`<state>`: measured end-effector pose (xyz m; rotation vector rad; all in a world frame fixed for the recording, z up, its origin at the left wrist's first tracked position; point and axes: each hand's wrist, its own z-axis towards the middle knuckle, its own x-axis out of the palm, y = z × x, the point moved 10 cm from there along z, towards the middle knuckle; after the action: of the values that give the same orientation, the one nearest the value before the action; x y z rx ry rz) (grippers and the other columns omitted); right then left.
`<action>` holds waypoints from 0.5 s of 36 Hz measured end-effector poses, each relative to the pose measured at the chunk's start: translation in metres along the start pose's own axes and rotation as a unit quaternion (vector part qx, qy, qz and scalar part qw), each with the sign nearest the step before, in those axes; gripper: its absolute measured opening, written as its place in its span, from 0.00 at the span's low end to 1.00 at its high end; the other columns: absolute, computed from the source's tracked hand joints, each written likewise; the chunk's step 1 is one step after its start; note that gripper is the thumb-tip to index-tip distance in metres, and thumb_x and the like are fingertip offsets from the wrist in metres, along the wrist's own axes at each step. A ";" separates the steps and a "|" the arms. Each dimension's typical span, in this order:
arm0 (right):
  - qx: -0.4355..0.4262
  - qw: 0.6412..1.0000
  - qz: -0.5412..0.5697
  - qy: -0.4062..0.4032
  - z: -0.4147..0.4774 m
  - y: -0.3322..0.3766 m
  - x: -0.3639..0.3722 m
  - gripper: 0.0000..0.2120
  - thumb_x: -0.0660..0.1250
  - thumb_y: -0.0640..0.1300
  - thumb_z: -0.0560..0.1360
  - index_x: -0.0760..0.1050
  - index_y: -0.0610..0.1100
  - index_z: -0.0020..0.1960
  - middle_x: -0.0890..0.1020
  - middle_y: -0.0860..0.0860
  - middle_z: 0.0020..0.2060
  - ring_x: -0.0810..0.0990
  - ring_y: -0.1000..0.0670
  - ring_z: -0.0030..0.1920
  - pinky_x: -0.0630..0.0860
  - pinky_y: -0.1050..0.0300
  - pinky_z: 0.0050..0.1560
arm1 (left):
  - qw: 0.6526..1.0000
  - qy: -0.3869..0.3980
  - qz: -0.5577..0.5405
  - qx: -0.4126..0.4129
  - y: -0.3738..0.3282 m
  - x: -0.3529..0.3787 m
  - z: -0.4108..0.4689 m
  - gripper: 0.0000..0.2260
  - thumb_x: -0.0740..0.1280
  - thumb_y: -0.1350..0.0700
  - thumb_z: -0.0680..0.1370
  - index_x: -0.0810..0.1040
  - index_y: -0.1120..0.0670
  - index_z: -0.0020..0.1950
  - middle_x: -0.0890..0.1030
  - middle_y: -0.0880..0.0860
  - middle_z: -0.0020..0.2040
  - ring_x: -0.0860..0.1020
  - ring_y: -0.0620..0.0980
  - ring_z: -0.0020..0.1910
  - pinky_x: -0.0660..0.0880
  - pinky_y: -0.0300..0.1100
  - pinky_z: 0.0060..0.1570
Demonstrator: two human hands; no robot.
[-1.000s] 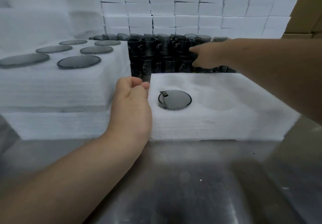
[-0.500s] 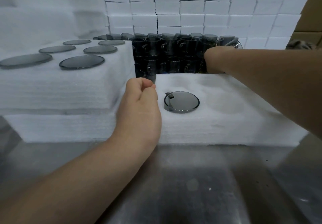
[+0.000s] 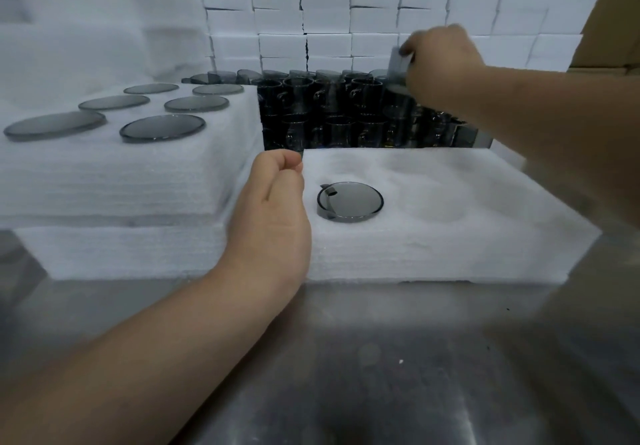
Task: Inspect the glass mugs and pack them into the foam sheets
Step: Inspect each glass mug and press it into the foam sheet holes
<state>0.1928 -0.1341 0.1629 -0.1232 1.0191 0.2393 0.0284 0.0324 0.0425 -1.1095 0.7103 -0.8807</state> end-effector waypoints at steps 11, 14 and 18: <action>-0.032 0.921 0.311 -0.232 -0.133 0.010 -0.070 0.17 0.54 0.37 0.77 0.71 0.42 0.64 0.69 0.52 0.50 0.70 0.47 0.57 0.65 0.61 0.55 | 0.961 0.107 0.223 0.126 -0.013 0.023 -0.007 0.14 0.55 0.53 0.73 0.79 0.55 0.38 0.69 0.44 0.66 0.65 0.21 0.44 0.54 0.13 0.39; -0.034 0.911 0.337 -0.234 -0.153 0.011 -0.066 0.16 0.56 0.37 0.76 0.72 0.42 0.62 0.69 0.54 0.47 0.70 0.49 0.53 0.65 0.61 0.54 | 0.960 0.096 0.239 0.113 -0.007 0.023 -0.003 0.11 0.59 0.54 0.73 0.77 0.54 0.34 0.69 0.41 0.63 0.61 0.14 0.41 0.55 0.14 0.37; -0.009 0.909 0.360 -0.212 -0.152 0.006 -0.061 0.15 0.57 0.37 0.76 0.74 0.44 0.61 0.70 0.55 0.46 0.72 0.47 0.54 0.68 0.57 0.56 | 0.960 0.077 0.249 0.099 -0.005 0.022 -0.001 0.10 0.61 0.53 0.71 0.74 0.53 0.30 0.69 0.38 0.59 0.63 0.15 0.40 0.59 0.19 0.37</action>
<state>0.0346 -0.1692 0.1357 0.2911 0.5875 0.9103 0.0366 0.0118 0.0458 -0.6425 0.9568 -0.5901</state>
